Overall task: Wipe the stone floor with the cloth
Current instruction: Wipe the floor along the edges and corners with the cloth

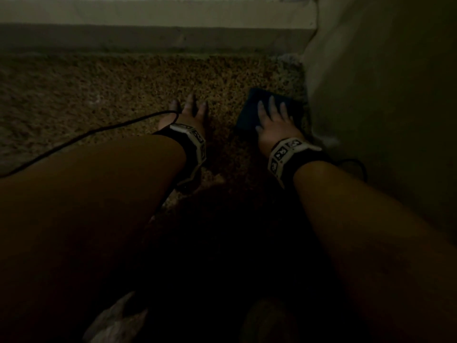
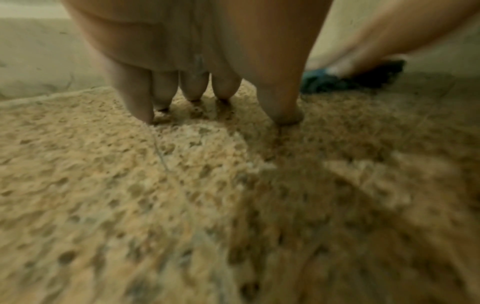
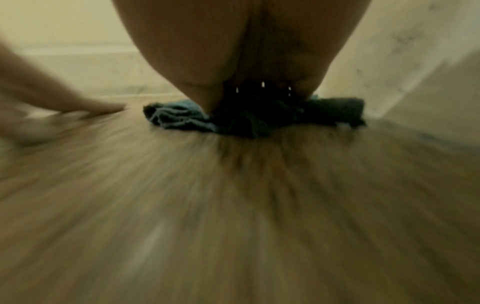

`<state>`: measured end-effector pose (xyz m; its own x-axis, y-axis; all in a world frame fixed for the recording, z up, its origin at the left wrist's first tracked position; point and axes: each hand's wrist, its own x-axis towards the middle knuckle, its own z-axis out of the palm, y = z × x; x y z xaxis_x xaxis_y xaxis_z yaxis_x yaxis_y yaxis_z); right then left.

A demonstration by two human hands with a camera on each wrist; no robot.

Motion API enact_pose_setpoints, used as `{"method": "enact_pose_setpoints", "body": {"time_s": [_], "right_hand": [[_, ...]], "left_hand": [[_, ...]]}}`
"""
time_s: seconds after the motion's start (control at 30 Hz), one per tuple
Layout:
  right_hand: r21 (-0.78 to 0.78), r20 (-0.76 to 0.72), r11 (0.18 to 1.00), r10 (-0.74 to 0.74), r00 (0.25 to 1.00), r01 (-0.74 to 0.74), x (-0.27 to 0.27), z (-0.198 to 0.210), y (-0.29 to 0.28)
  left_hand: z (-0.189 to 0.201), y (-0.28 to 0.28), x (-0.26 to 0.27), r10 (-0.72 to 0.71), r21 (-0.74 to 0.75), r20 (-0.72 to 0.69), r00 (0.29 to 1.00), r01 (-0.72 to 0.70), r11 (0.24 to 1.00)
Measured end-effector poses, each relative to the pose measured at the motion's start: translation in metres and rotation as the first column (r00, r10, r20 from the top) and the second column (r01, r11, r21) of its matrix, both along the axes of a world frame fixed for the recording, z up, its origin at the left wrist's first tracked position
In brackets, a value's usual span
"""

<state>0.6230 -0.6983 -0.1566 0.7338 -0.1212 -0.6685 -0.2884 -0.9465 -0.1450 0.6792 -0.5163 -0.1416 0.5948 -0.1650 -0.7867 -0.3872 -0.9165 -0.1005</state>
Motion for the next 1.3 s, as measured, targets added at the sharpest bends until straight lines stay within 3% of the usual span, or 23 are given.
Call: {"method": "enact_pose_setpoints", "body": {"time_s": [0.33, 0.5, 0.7, 0.83, 1.07, 1.3], "right_hand": [[-0.121, -0.013, 0.992, -0.049, 0.999, 0.047, 0.083, 0.002, -0.028], [-0.111, 0.077, 0.991, -0.061, 0.995, 0.069, 0.066, -0.003, -0.024], [-0.098, 0.029, 0.992, -0.073, 0.997, 0.075, 0.011, -0.004, -0.019], [-0.137, -0.019, 0.990, -0.031, 0.999, 0.029, 0.003, 0.006, -0.020], [-0.198, -0.024, 0.977, 0.078, 0.997, -0.081, -0.011, 0.035, 0.003], [-0.254, -0.090, 0.967, -0.015, 0.996, -0.008, -0.021, 0.051, 0.025]], "left_hand": [[0.004, -0.002, -0.003, -0.048, 0.046, 0.019, 0.999, 0.047, 0.998], [0.003, 0.002, -0.006, -0.019, 0.010, 0.026, 0.999, 0.019, 1.000], [0.004, 0.019, -0.036, 0.032, -0.137, 0.021, 0.999, -0.029, 0.990], [0.015, 0.029, -0.057, -0.005, -0.106, 0.014, 1.000, 0.007, 0.994], [0.054, 0.072, -0.100, 0.064, -0.069, -0.019, 0.998, -0.065, 0.996], [0.060, 0.106, -0.098, -0.120, 0.007, -0.017, 0.993, 0.120, 0.993]]}}
